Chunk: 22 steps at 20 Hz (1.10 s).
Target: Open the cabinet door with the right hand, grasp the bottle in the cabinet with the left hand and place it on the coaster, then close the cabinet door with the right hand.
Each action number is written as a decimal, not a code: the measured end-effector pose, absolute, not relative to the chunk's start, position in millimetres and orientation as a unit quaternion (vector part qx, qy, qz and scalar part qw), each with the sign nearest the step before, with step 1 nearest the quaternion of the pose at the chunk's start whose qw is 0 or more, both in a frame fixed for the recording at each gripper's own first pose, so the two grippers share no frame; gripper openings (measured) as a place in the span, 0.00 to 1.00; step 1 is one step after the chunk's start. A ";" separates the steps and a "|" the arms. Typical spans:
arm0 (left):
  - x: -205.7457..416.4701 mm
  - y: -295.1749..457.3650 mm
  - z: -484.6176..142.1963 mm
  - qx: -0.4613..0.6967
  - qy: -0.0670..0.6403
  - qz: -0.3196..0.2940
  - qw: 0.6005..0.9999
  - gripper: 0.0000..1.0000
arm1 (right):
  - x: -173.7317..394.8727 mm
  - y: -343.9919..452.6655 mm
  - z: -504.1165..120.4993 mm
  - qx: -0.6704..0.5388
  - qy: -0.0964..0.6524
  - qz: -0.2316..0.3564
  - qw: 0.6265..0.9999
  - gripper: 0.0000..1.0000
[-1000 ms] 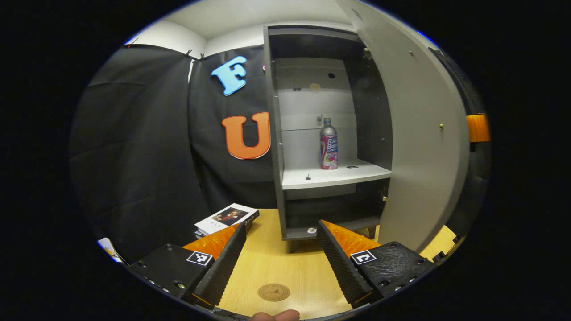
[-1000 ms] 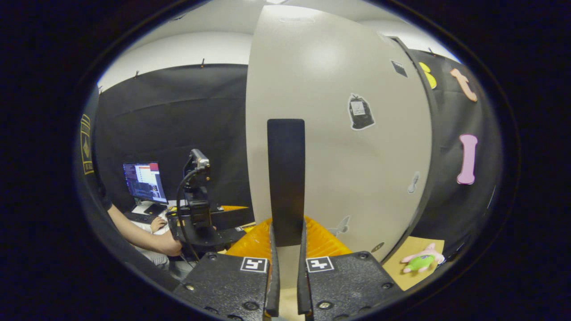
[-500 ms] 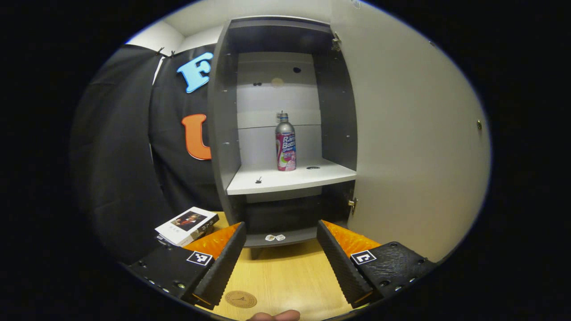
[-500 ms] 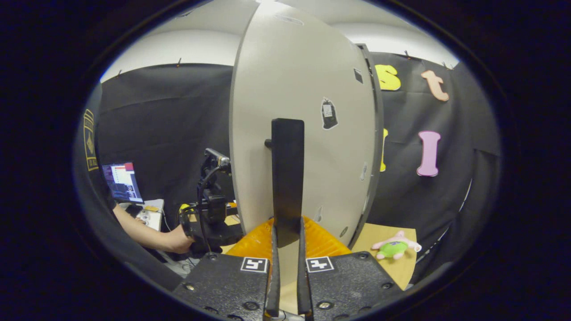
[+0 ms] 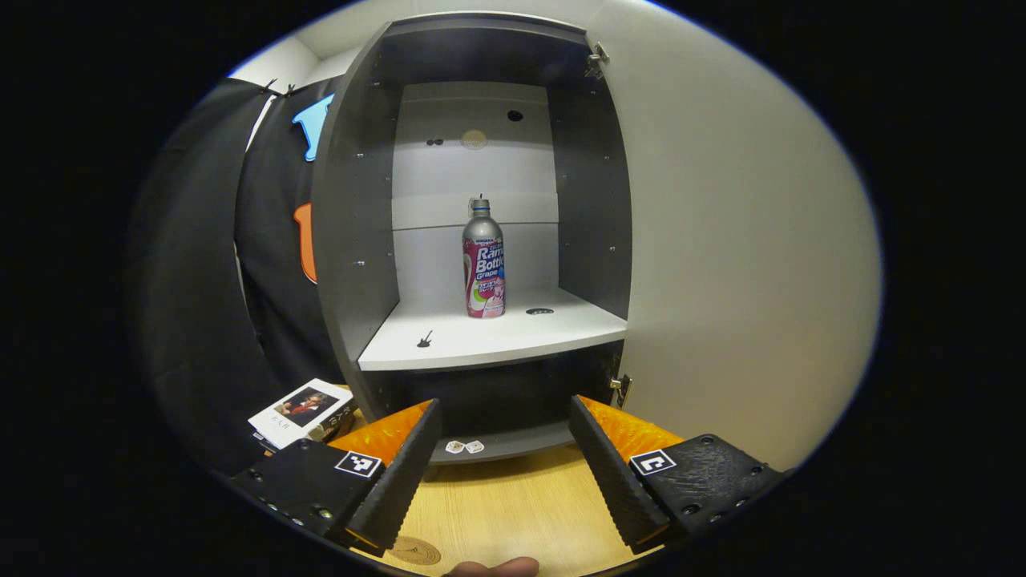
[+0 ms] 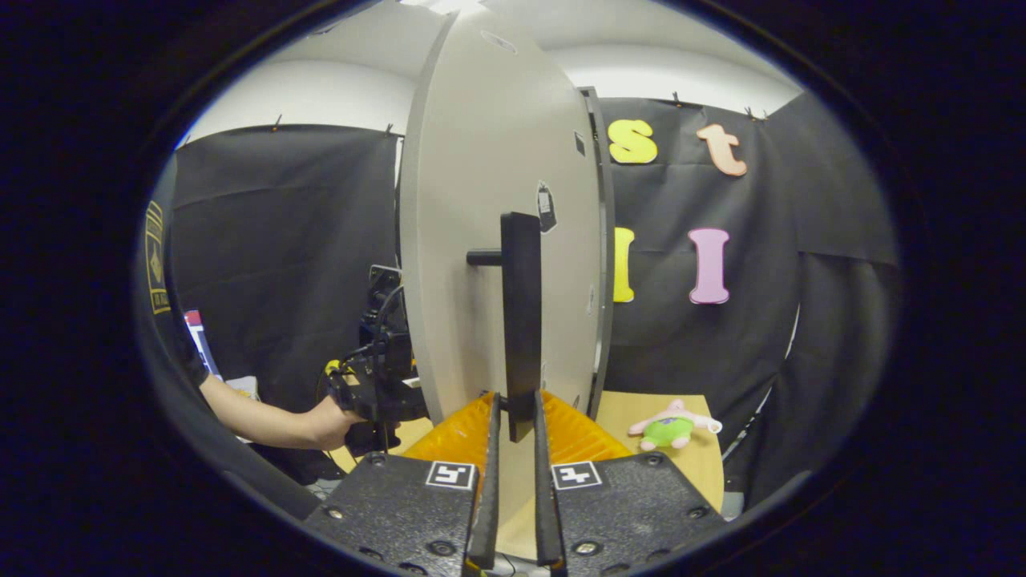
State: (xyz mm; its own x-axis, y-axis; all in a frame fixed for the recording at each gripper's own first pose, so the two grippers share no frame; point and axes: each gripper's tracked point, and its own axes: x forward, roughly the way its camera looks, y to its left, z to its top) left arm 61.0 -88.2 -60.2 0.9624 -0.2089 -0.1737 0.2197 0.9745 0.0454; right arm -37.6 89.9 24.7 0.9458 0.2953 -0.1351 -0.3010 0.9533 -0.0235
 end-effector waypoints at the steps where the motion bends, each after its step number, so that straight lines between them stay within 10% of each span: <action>1: 66.1 -88.9 -56.8 0.036 0.081 -0.107 0.990 1.00 | -35.6 86.4 26.6 -0.027 0.062 0.139 0.988 0.32; 4: 81.5 -96.2 -46.7 0.037 0.065 -0.110 0.991 1.00 | -41.3 66.7 27.7 -0.033 0.054 0.100 0.993 0.37; 7: 98.2 -105.7 -32.8 0.040 0.048 -0.113 0.992 0.96 | -36.2 62.9 28.0 -0.013 0.052 0.080 0.995 0.77; 22: 232.7 -97.2 38.4 0.039 -0.043 -0.030 0.998 0.96 | -34.9 25.3 30.9 -0.006 0.048 -0.003 0.999 0.81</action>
State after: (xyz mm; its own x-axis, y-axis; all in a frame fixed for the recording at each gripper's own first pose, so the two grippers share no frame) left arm 232.7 -97.2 38.4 0.9945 -0.0639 0.0827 0.0574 0.9952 0.0795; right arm -34.9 25.3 30.9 0.9954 -0.0068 -0.0952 0.0057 0.9999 -0.0122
